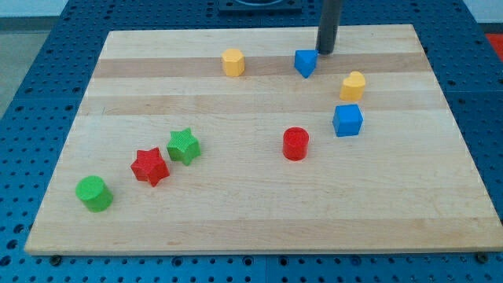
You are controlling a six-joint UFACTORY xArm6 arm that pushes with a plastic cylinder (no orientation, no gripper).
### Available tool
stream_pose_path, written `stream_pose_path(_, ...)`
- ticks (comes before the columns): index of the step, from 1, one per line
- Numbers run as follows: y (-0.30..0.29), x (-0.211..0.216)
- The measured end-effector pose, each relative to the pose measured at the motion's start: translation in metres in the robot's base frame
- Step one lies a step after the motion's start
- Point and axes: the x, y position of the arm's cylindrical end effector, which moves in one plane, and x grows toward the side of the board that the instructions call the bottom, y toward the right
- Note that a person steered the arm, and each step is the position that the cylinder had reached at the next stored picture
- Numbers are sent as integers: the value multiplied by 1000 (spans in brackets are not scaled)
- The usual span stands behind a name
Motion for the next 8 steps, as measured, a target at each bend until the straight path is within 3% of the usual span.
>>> stream_pose_path(2, -125, 0)
stream_pose_path(5, -206, 4)
stream_pose_path(6, -207, 4)
stream_pose_path(8, -146, 7)
